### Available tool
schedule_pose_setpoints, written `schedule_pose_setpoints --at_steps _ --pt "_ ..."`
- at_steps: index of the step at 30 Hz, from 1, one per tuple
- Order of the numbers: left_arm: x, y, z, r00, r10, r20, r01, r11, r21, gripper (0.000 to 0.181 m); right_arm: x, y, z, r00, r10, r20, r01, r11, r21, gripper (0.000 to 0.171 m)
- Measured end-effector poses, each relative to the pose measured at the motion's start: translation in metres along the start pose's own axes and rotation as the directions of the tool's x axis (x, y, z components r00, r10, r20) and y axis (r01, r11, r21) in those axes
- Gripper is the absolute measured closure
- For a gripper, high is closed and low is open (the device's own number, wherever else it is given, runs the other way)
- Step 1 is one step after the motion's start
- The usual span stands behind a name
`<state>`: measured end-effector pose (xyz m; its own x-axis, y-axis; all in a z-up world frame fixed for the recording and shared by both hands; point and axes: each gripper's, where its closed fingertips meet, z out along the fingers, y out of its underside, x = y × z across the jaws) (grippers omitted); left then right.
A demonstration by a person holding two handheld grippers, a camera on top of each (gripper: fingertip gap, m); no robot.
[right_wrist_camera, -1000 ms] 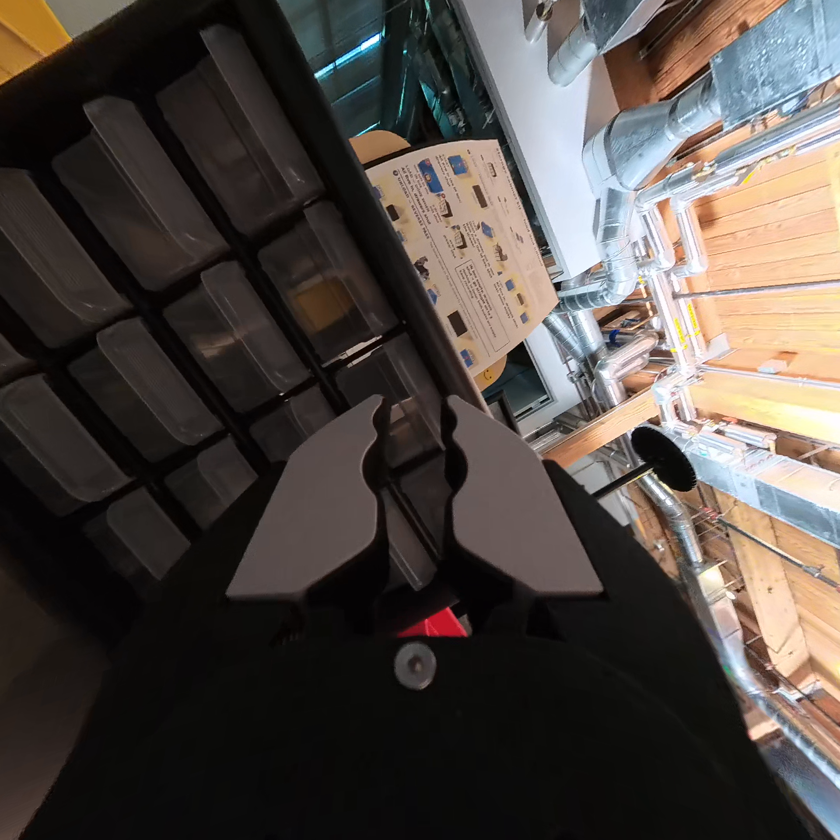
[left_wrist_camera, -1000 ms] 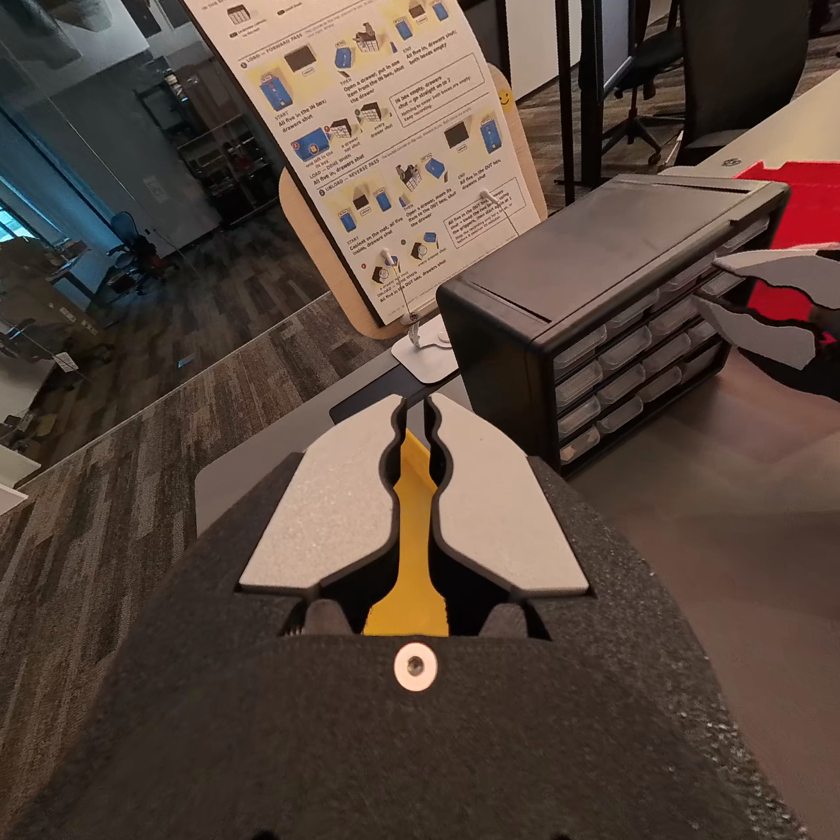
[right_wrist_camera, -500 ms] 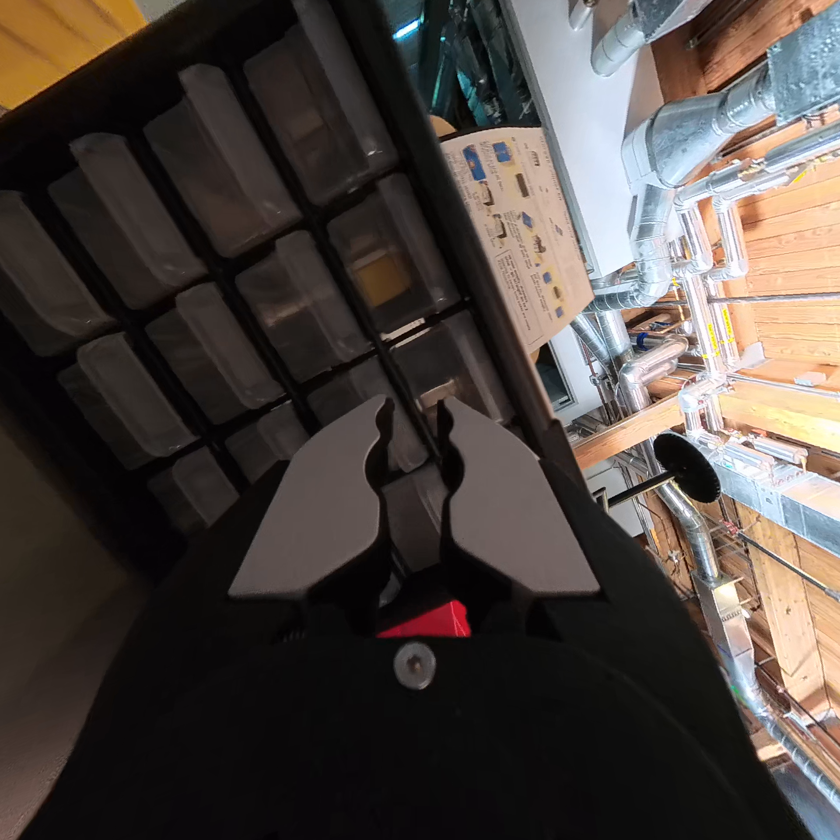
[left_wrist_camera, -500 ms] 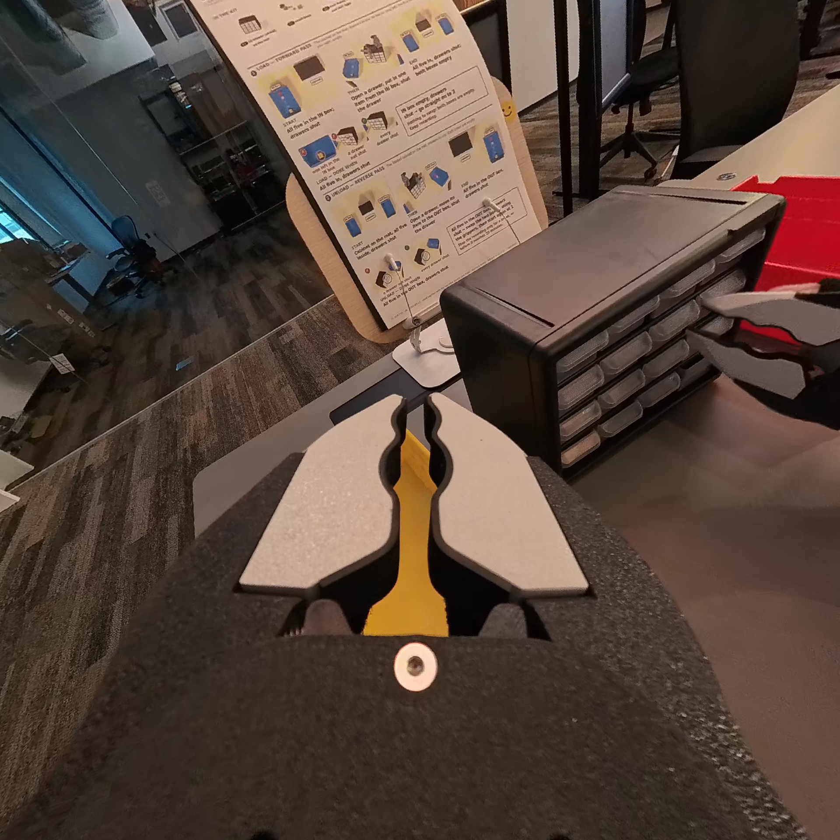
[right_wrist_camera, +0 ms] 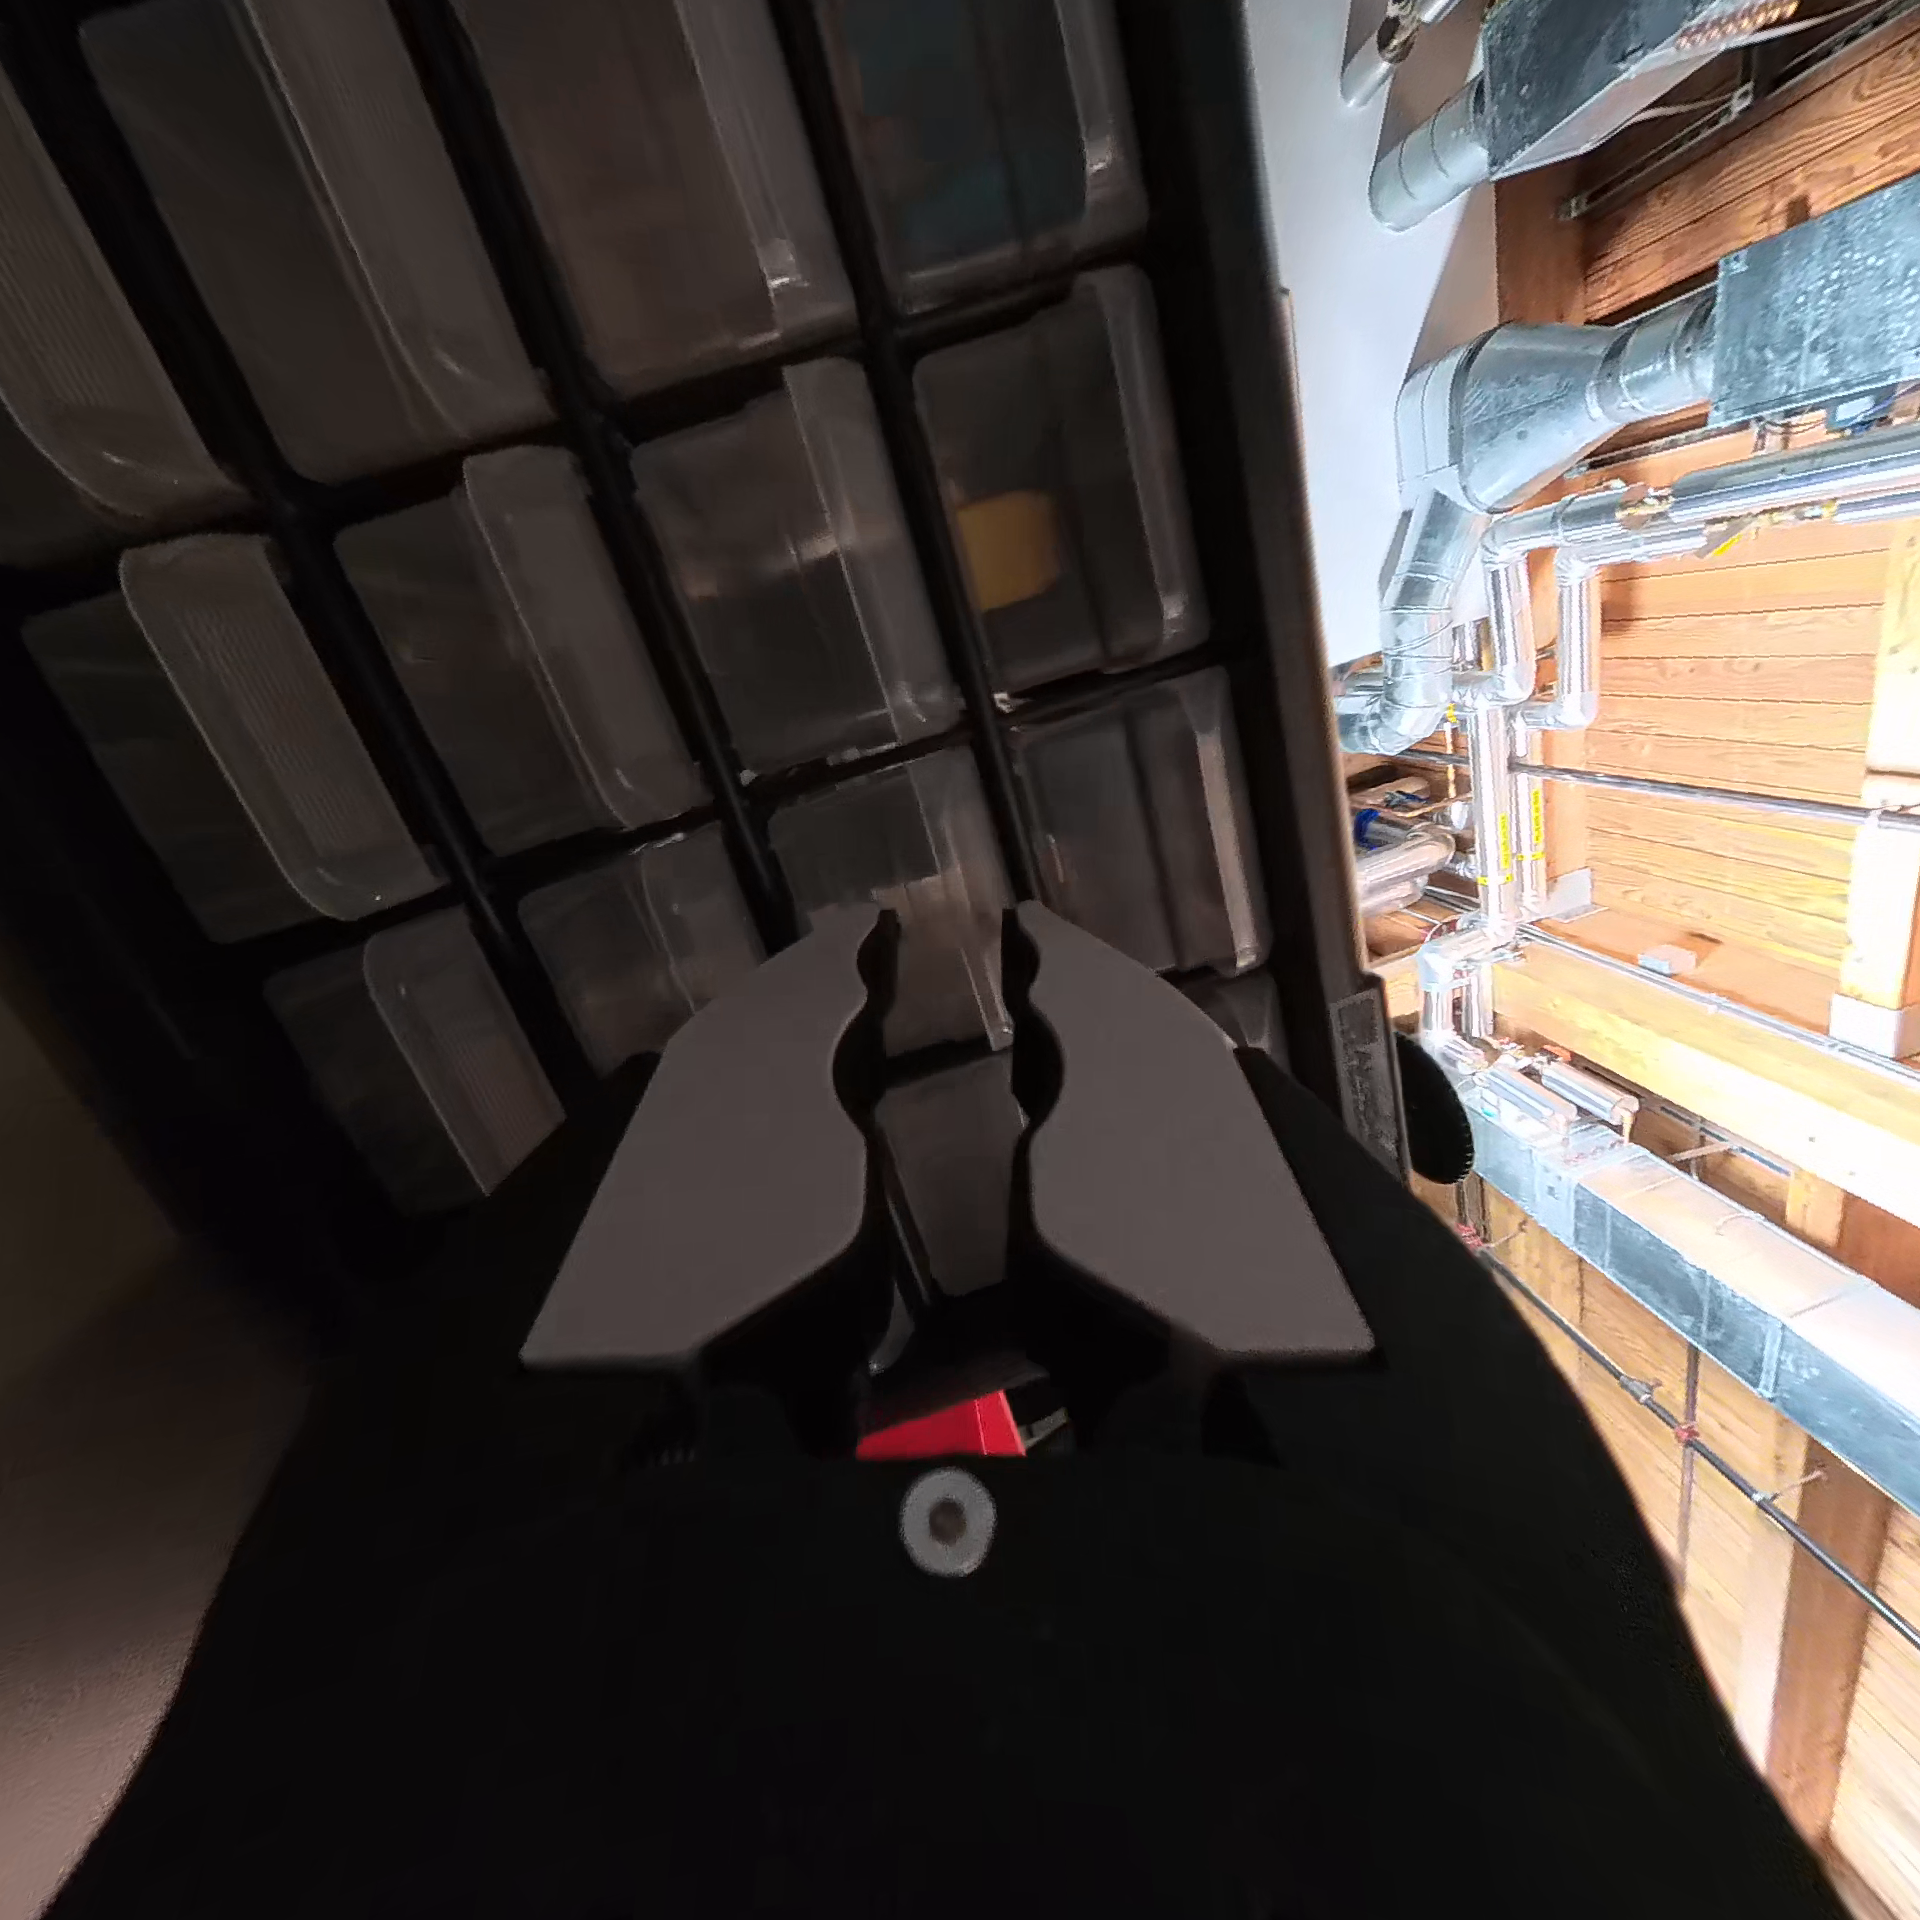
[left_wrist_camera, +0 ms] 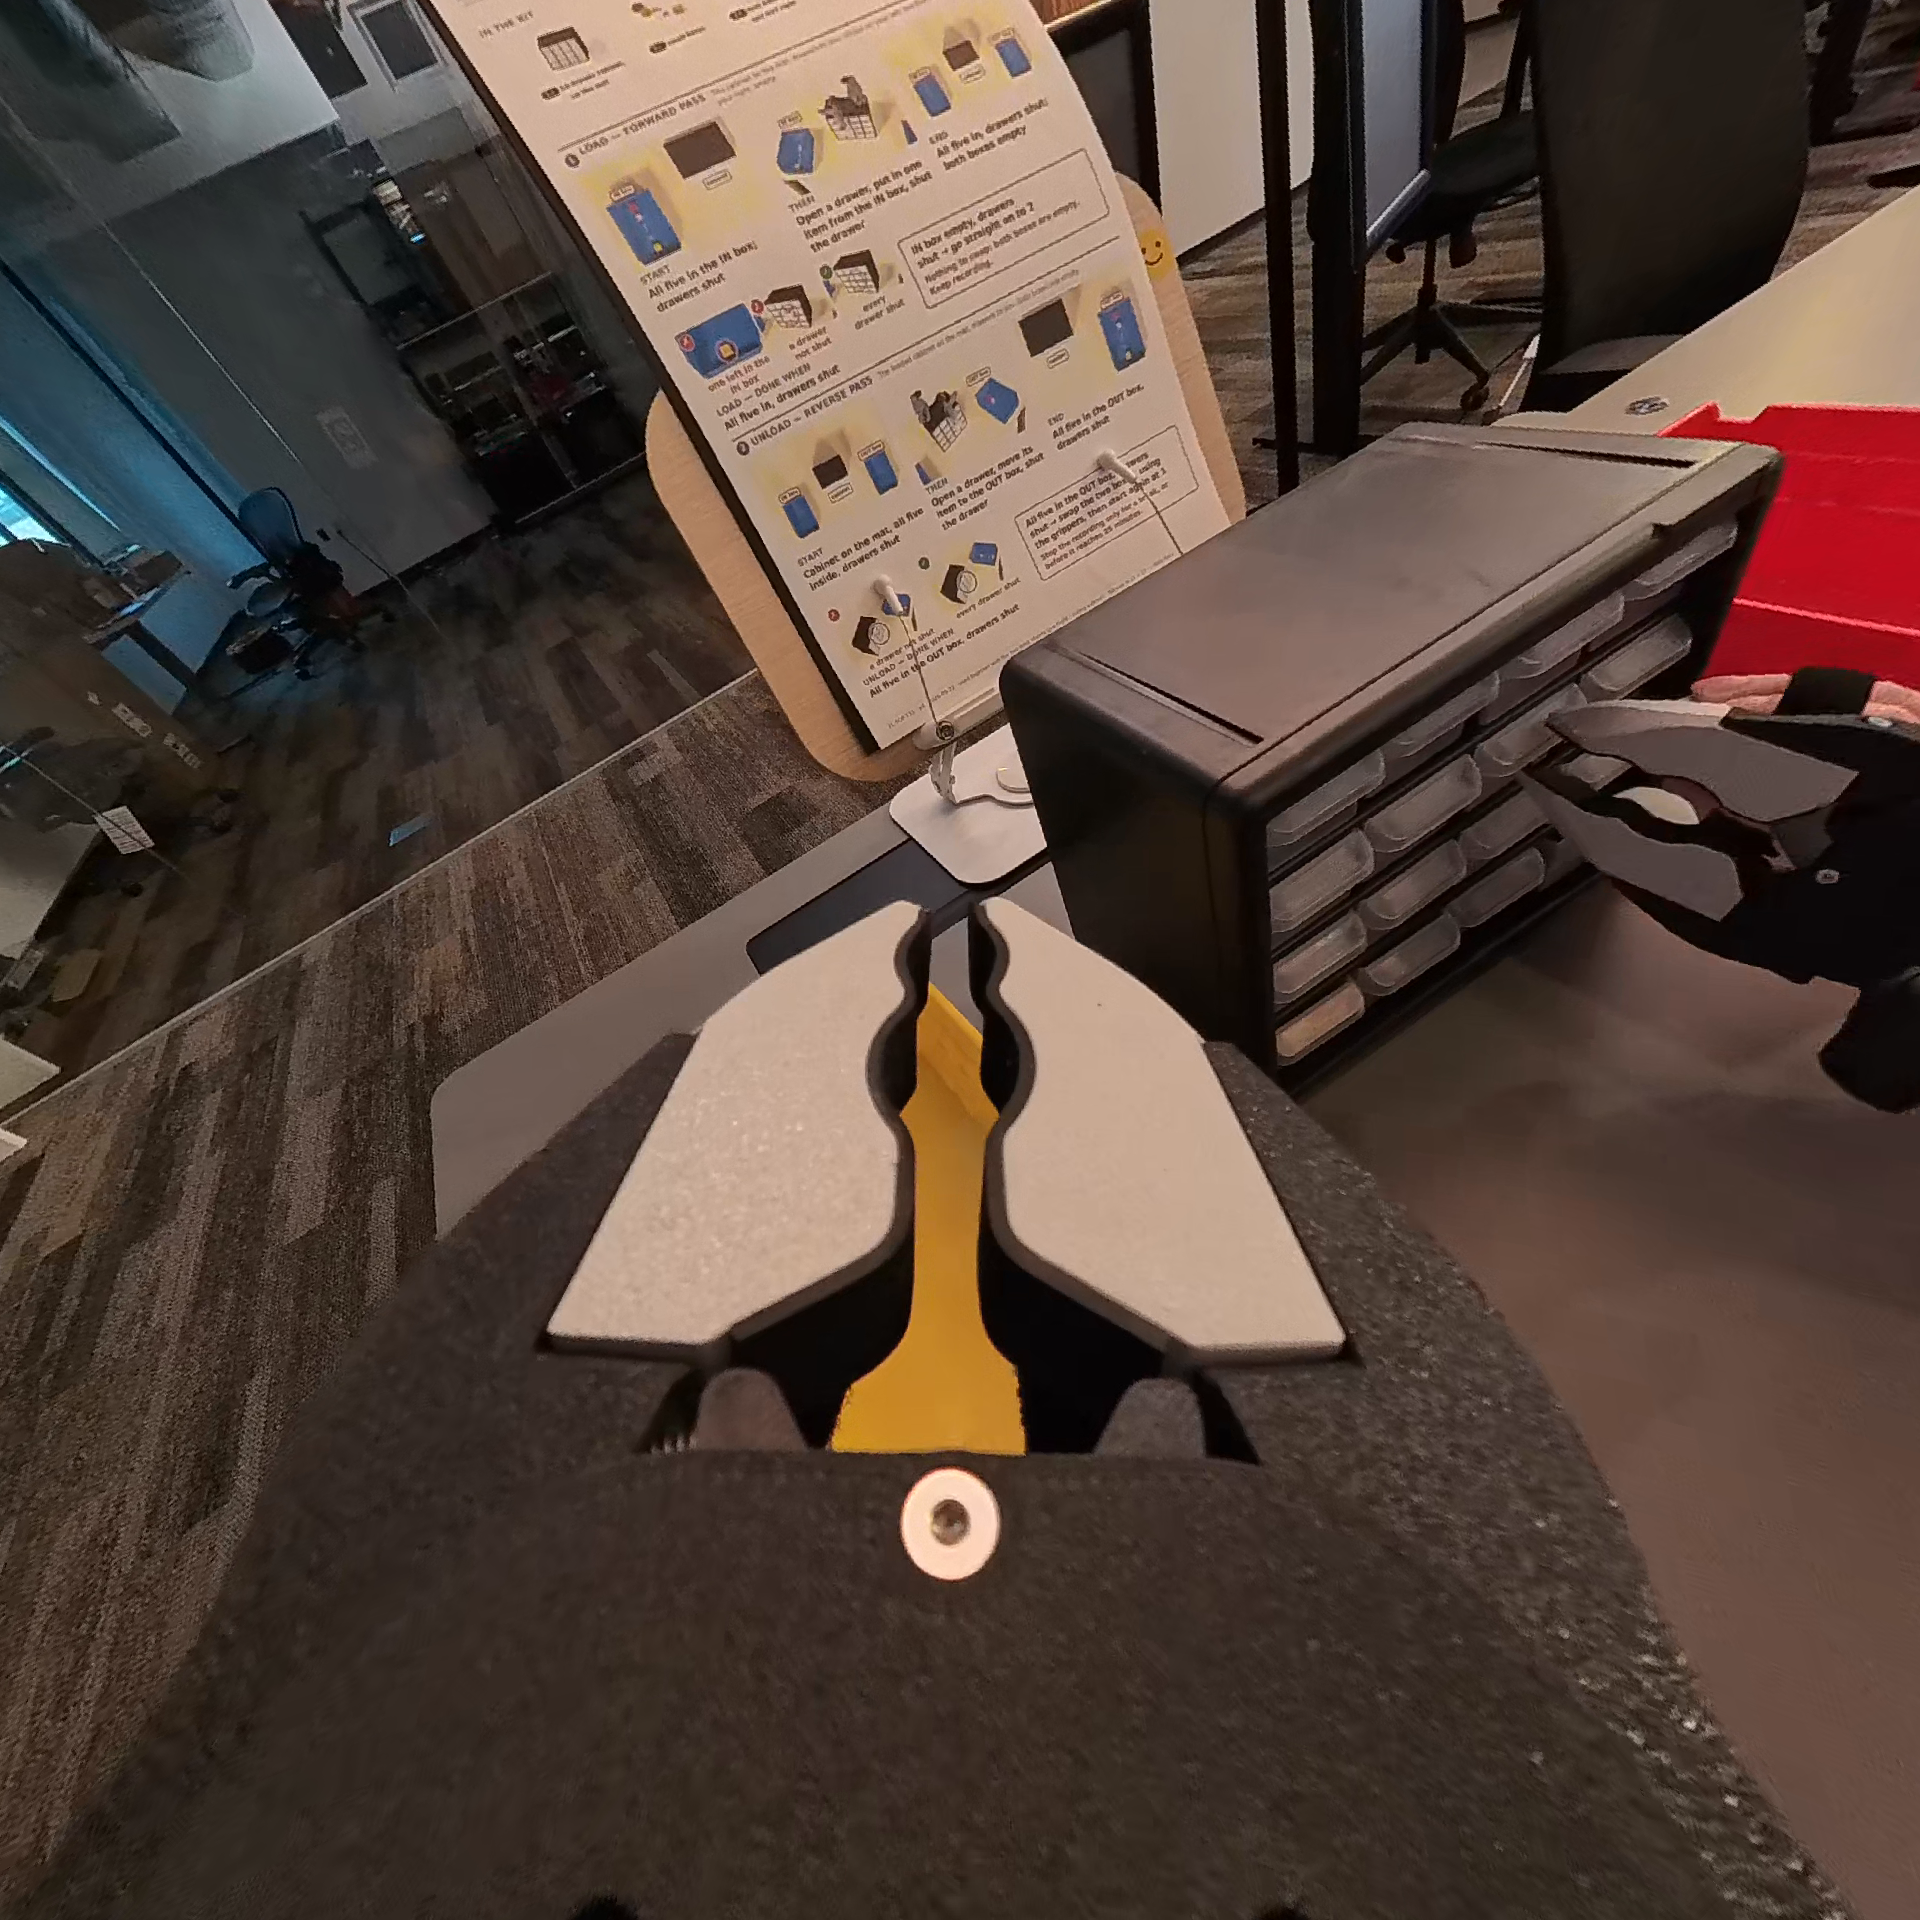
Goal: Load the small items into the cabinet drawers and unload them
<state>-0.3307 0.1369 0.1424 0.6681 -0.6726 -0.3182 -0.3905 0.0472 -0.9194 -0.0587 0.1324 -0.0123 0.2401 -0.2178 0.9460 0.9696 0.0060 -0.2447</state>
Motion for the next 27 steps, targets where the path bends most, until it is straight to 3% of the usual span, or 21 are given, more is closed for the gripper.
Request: schedule_pose_setpoints --at_steps 5,27 --pt "0.002 0.001 0.003 1.0 0.004 -0.006 -0.004 1.0 -0.012 0.175 0.005 -0.002 0.002 0.999 -0.005 -0.04 0.006 1.0 0.016 0.161" --pt "0.002 0.003 -0.001 1.0 -0.008 -0.016 0.007 1.0 -0.009 0.175 0.012 -0.01 -0.031 0.999 -0.012 -0.047 0.014 0.999 0.036 0.162"
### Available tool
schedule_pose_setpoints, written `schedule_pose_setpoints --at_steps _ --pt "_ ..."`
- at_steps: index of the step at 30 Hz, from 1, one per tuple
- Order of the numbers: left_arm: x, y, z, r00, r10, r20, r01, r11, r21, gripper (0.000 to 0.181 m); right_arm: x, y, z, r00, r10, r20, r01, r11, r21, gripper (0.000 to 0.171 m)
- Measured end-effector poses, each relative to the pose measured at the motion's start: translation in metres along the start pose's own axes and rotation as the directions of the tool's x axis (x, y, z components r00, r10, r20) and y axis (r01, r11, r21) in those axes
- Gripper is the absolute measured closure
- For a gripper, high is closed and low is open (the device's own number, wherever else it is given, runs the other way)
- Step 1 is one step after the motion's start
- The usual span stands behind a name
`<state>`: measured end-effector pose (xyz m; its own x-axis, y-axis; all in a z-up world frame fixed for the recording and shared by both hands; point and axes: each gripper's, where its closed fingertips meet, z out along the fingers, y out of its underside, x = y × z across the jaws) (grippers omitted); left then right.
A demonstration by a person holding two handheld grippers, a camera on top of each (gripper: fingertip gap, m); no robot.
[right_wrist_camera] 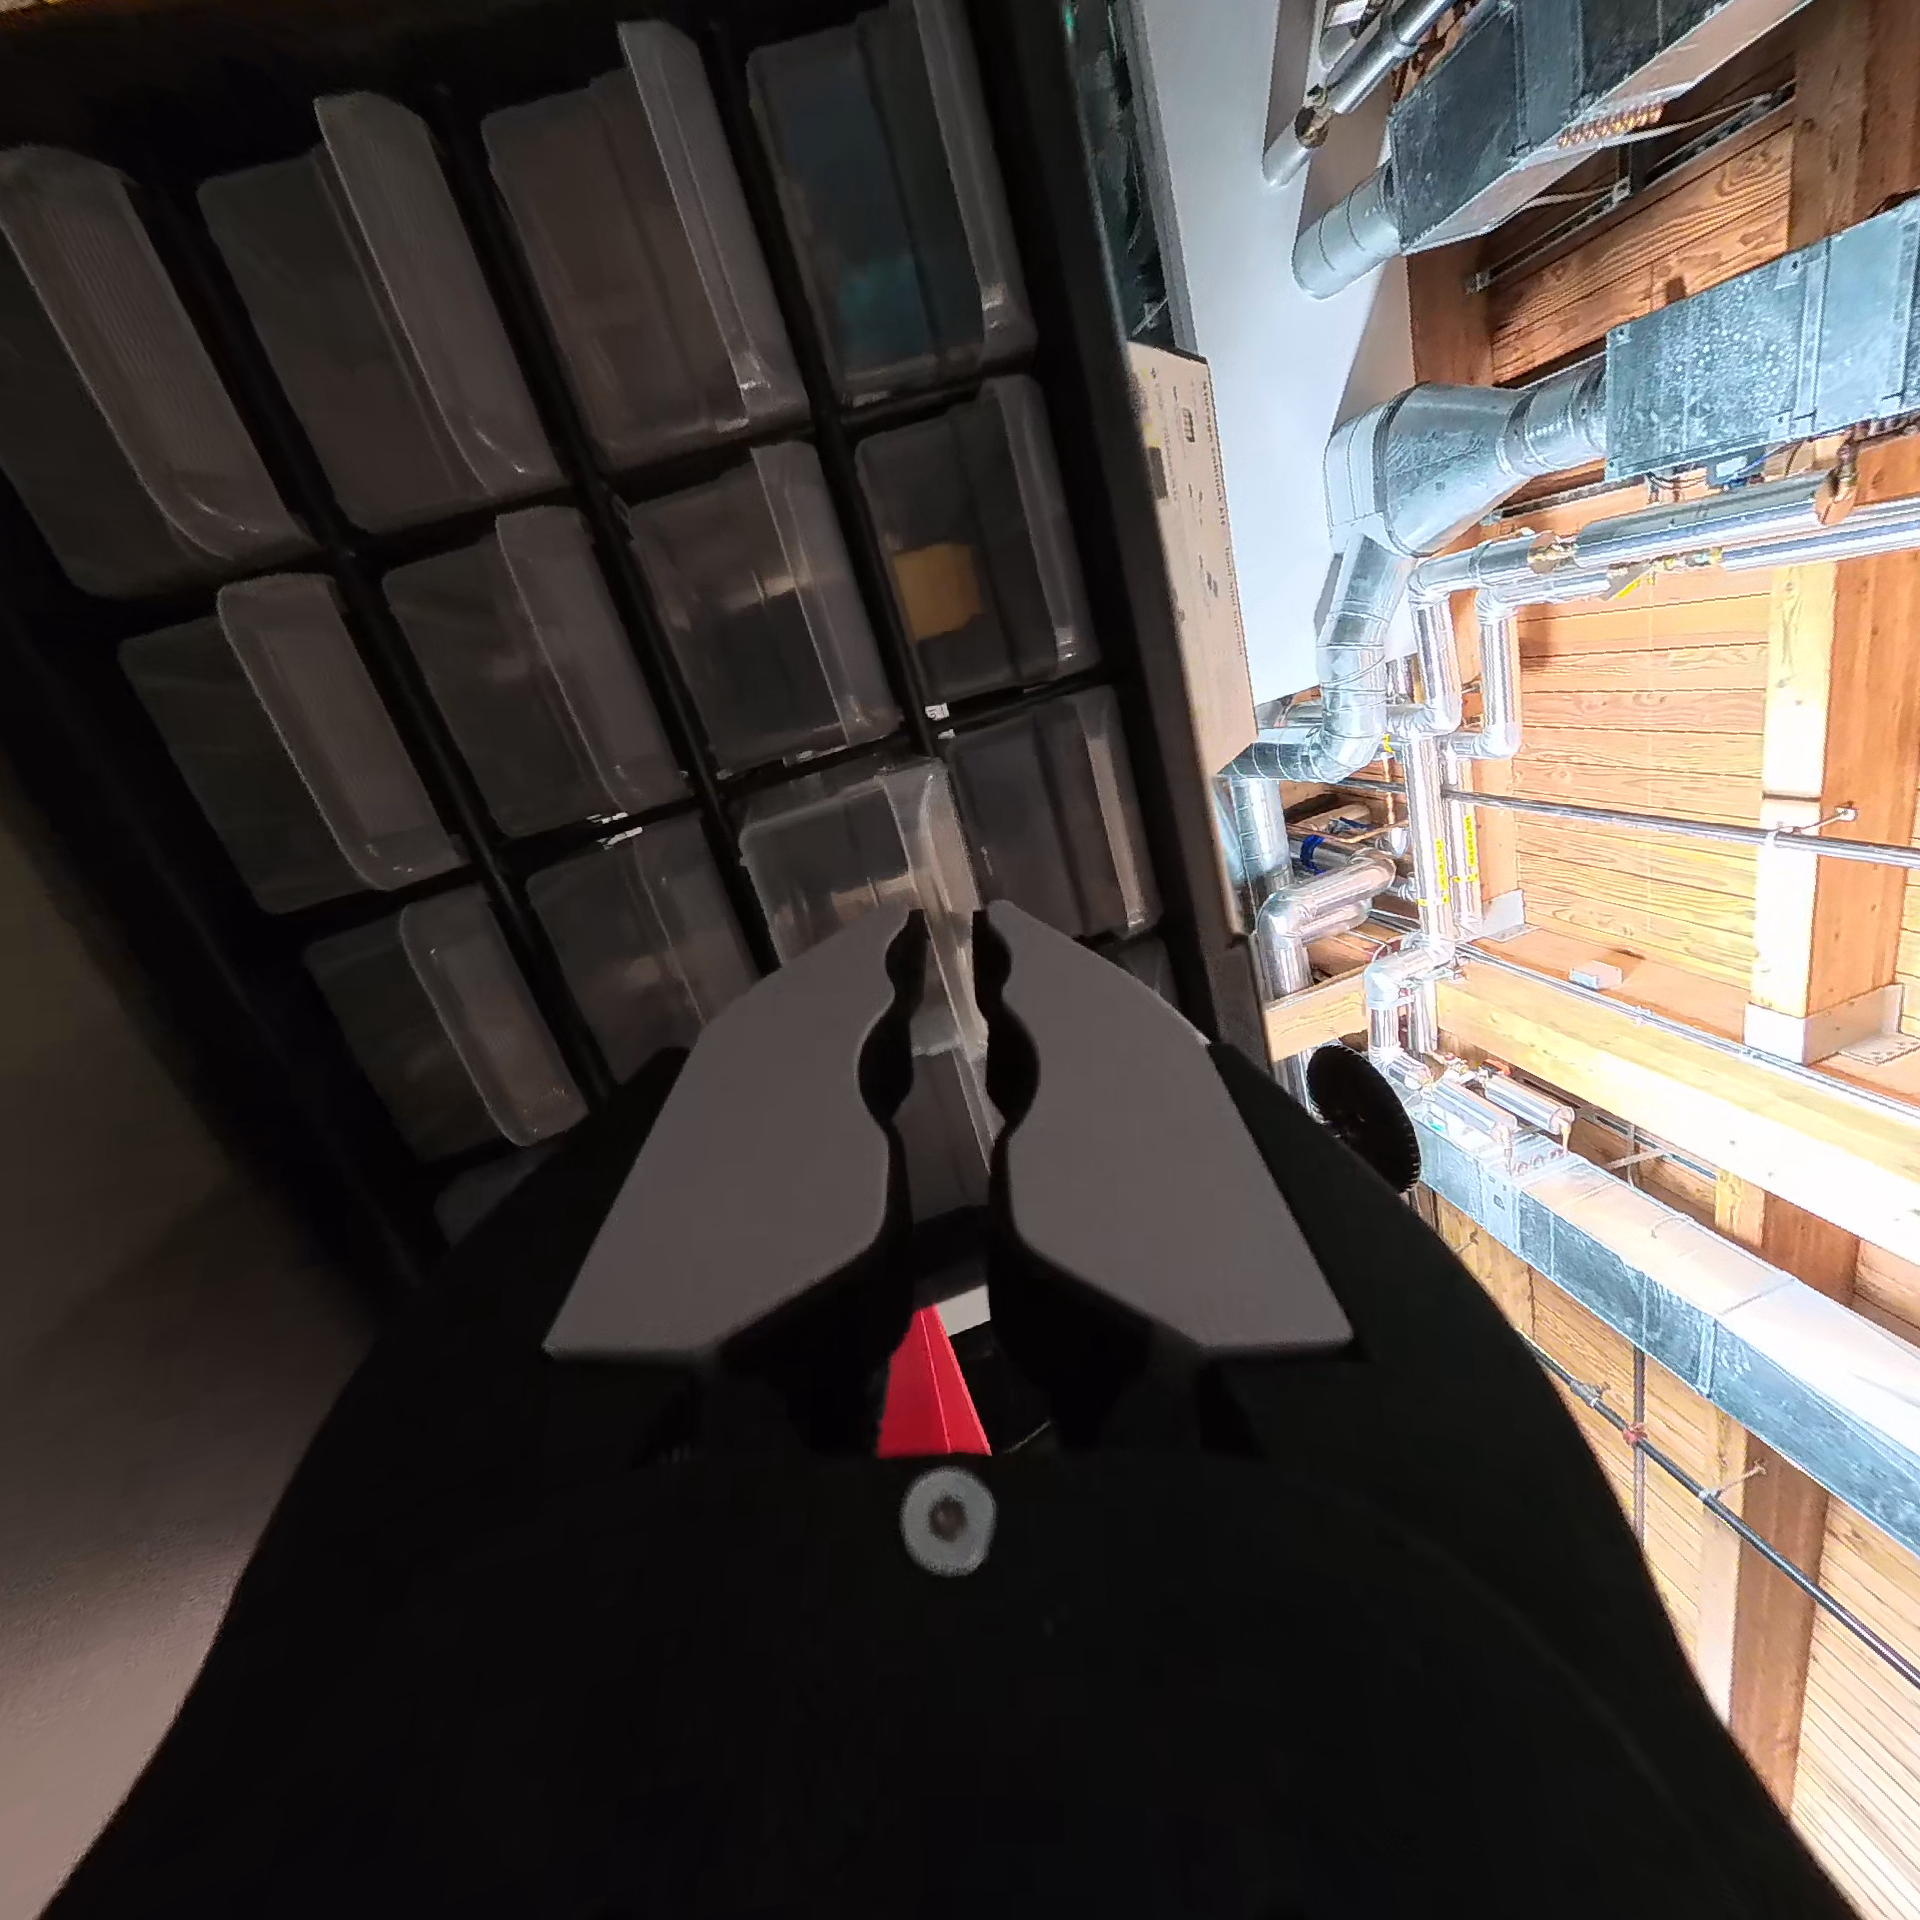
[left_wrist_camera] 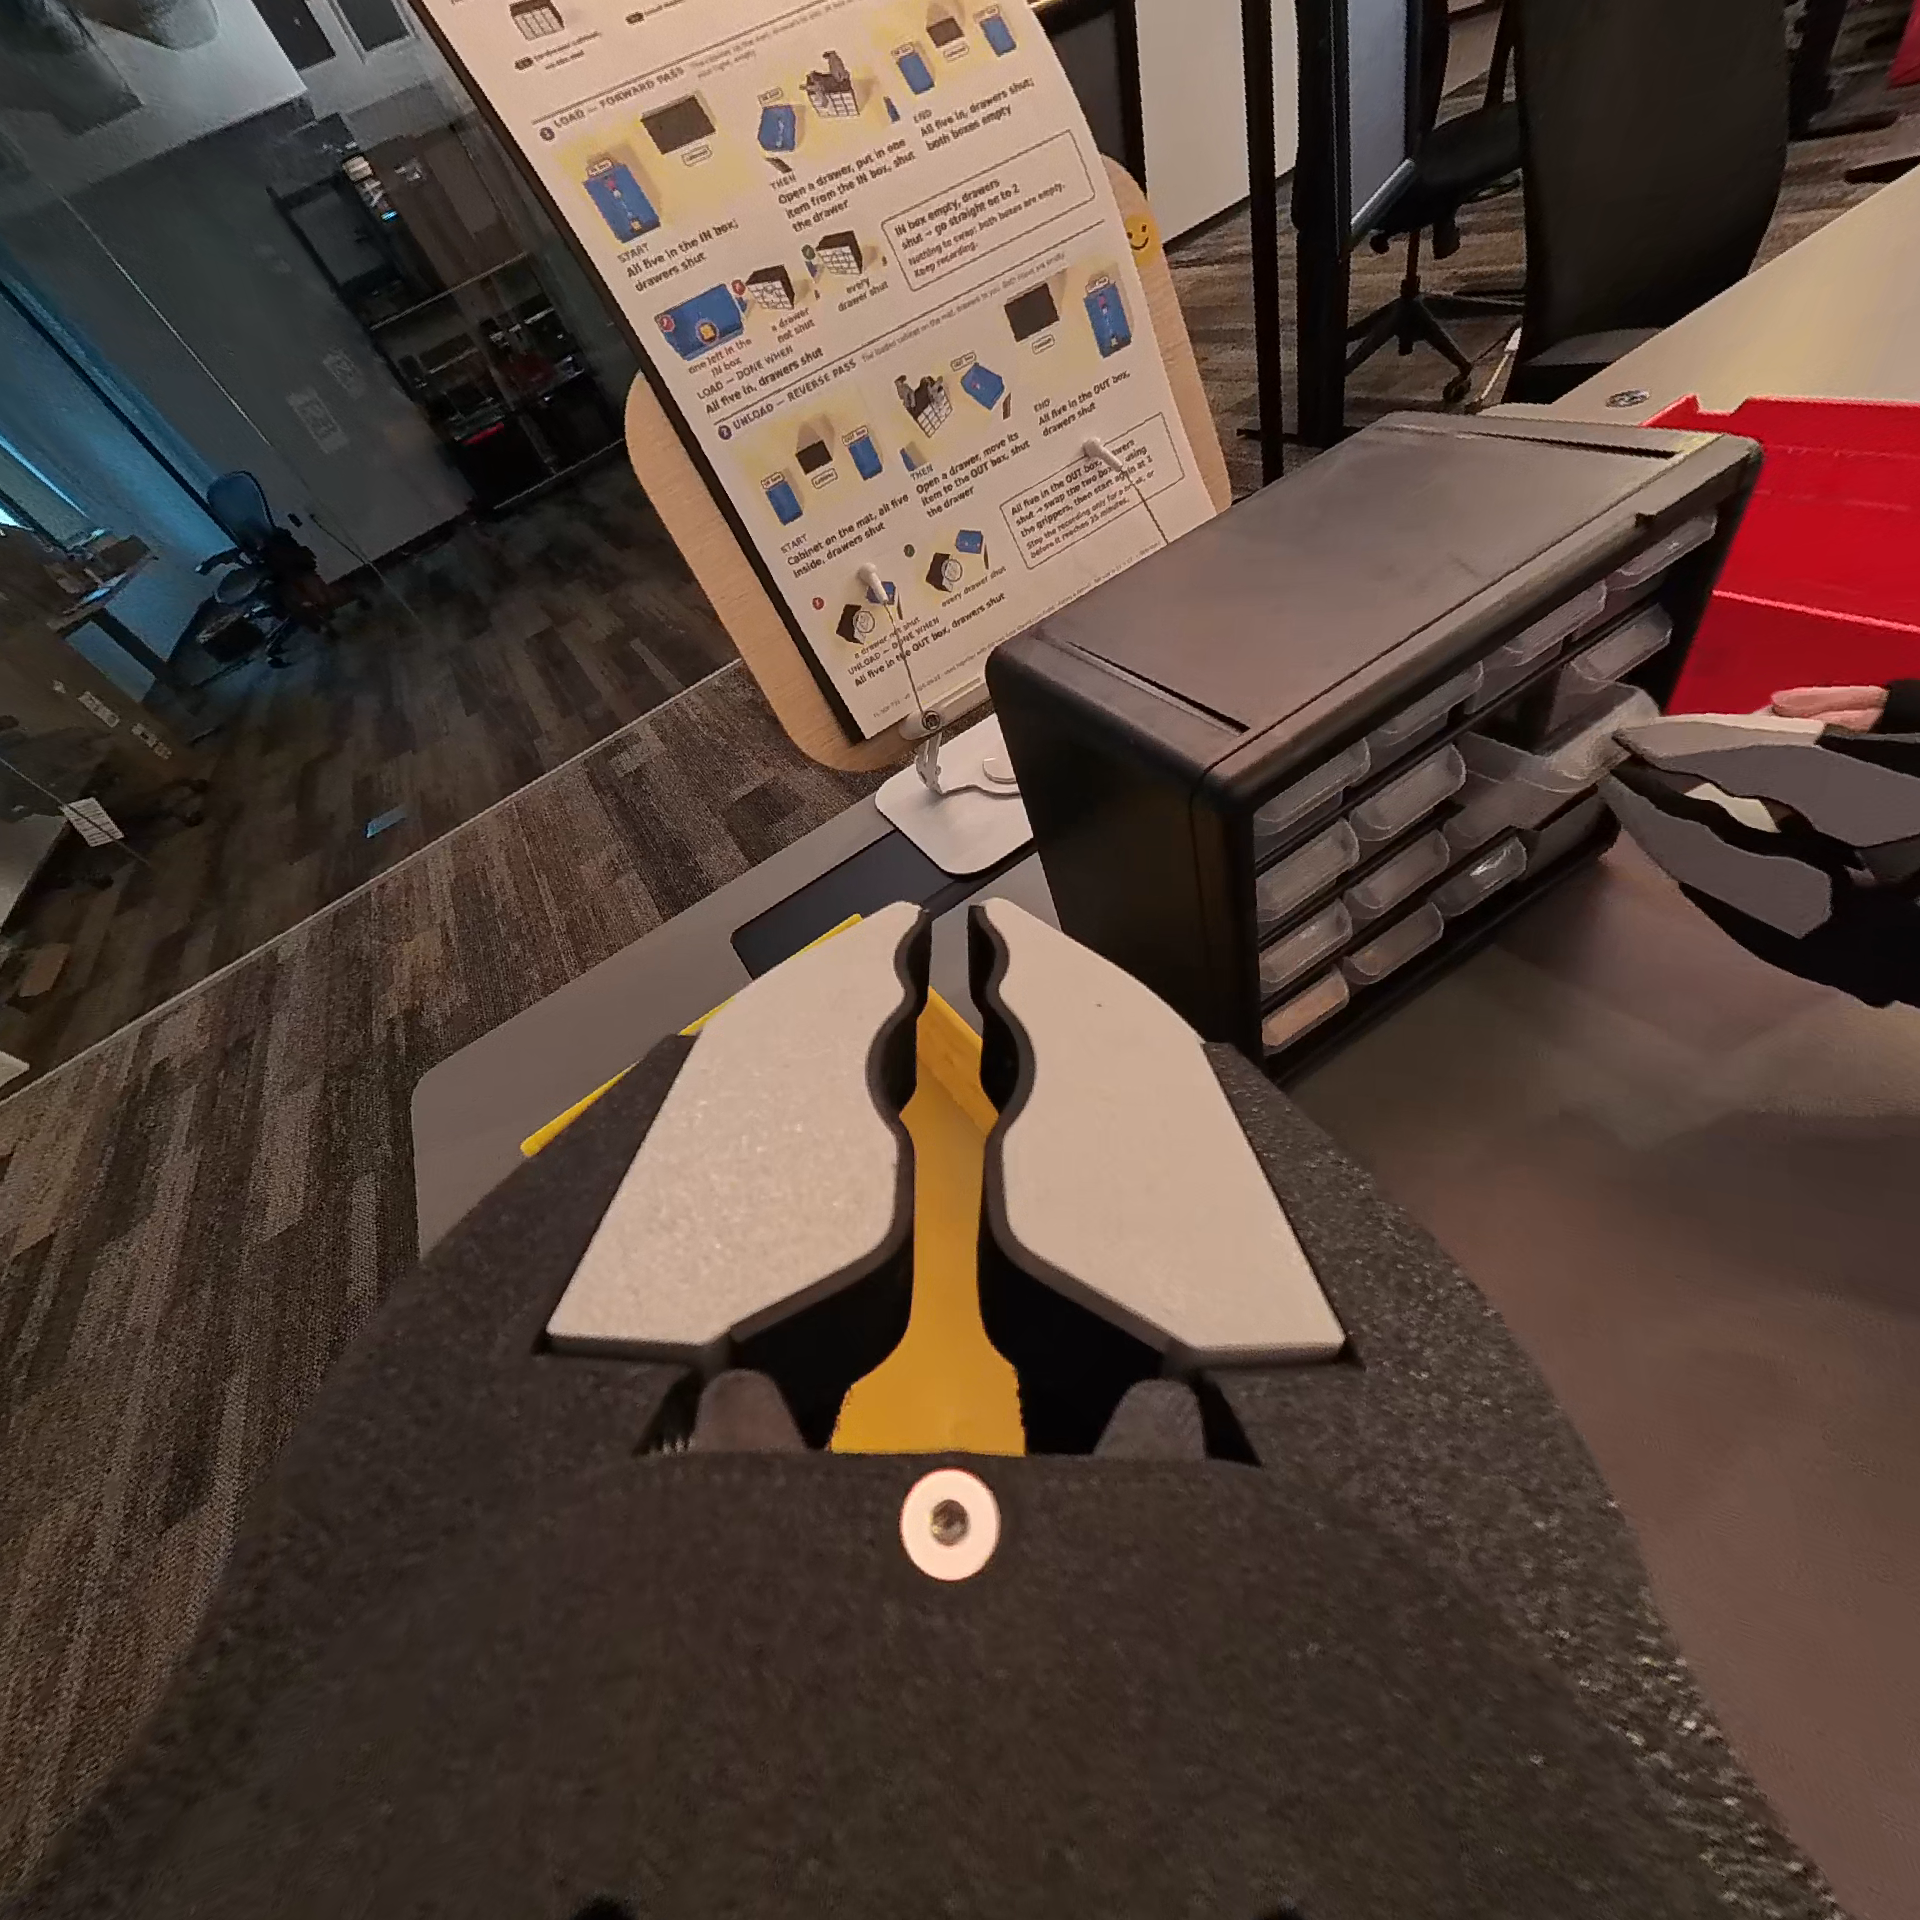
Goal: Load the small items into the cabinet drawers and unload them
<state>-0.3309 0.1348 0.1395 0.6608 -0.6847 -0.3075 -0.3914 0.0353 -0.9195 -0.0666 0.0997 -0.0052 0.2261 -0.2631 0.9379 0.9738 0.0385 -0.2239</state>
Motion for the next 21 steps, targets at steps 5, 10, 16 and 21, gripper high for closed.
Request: schedule_pose_setpoints --at_steps 5,10,16,21 --pt "0.0 0.0 -0.002 1.0 -0.005 -0.001 0.005 1.0 0.005 0.175 0.002 -0.005 -0.01 1.0 -0.006 -0.001 0.006 1.0 0.003 0.162" --pt "-0.001 0.0 -0.004 1.0 -0.008 -0.004 0.008 1.0 0.009 0.175 0.004 -0.009 -0.02 1.0 -0.006 -0.006 0.006 1.0 0.012 0.162" --pt "-0.001 0.001 -0.005 1.0 -0.01 -0.006 0.01 1.0 0.008 0.175 0.006 -0.011 -0.026 1.0 -0.002 -0.009 0.002 1.0 0.011 0.162" --pt "0.0 0.001 -0.005 1.0 -0.008 -0.006 0.008 1.0 0.005 0.175 0.006 -0.013 -0.031 1.0 0.001 -0.011 -0.001 1.0 0.017 0.162"
